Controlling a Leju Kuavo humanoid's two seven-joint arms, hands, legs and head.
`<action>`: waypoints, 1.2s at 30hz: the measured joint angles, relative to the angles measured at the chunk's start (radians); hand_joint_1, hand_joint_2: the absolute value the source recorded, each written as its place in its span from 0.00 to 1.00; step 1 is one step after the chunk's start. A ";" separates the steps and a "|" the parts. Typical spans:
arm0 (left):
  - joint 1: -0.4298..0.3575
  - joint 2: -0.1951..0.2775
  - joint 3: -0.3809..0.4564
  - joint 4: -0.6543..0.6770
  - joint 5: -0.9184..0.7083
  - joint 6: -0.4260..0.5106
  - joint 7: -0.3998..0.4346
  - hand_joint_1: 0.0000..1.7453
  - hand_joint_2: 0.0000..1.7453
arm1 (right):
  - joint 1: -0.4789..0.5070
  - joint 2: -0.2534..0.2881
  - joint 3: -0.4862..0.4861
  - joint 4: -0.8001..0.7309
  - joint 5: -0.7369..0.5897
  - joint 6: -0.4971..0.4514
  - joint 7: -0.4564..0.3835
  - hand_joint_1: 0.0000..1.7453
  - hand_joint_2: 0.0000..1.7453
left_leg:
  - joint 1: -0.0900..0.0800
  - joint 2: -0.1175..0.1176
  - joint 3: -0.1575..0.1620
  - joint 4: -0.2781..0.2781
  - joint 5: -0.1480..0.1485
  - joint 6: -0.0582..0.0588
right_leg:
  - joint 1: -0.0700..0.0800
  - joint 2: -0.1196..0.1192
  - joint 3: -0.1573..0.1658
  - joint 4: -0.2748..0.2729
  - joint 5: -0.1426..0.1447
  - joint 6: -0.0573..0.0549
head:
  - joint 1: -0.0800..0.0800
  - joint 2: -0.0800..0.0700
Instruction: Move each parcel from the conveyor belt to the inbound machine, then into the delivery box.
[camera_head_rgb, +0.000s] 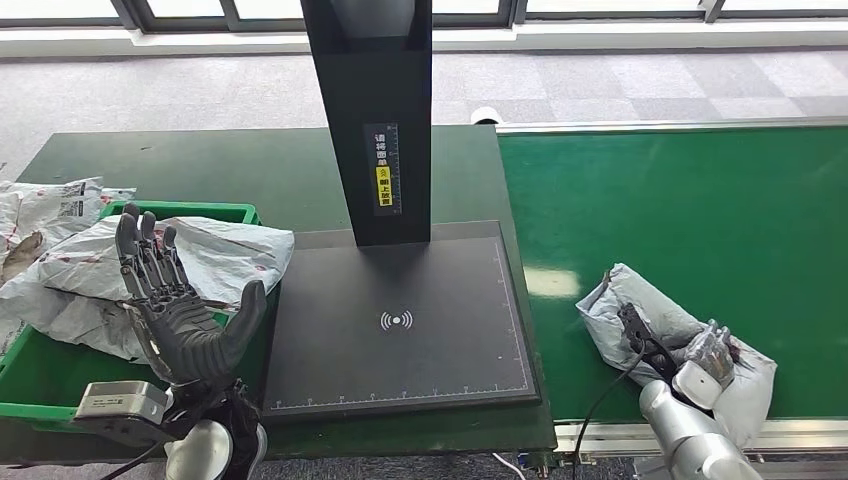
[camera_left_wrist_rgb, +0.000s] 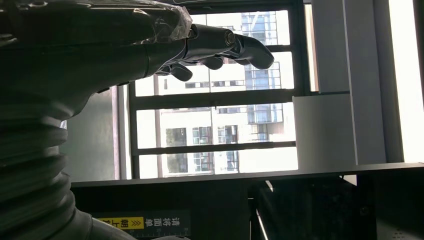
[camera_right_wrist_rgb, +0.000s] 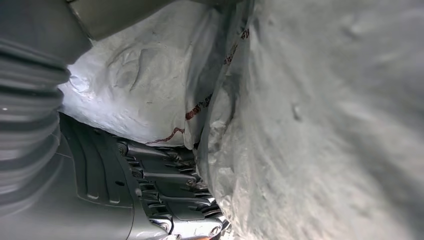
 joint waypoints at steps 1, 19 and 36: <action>0.000 0.000 0.000 0.000 0.000 0.004 0.000 0.00 1.00 | 0.000 0.001 0.000 0.000 0.004 0.001 -0.004 1.00 1.00 | 0.000 0.000 0.000 0.000 0.000 0.000 | 0.000 0.000 0.000 0.000 0.000 0.000 | 0.000 0.000; -0.005 0.004 0.000 0.000 0.000 0.031 0.000 0.00 1.00 | -0.018 0.002 0.000 0.000 0.032 0.007 -0.013 1.00 1.00 | 0.001 0.001 0.001 0.000 0.000 0.000 | 0.001 0.001 0.000 0.000 0.000 0.000 | 0.000 0.000; -0.005 0.012 0.000 0.007 -0.012 0.105 0.000 0.00 1.00 | -0.018 0.013 -0.008 0.000 0.079 -0.003 -0.023 1.00 1.00 | 0.000 0.001 0.000 0.000 0.000 0.000 | 0.000 0.001 0.000 0.000 0.000 0.000 | 0.000 0.000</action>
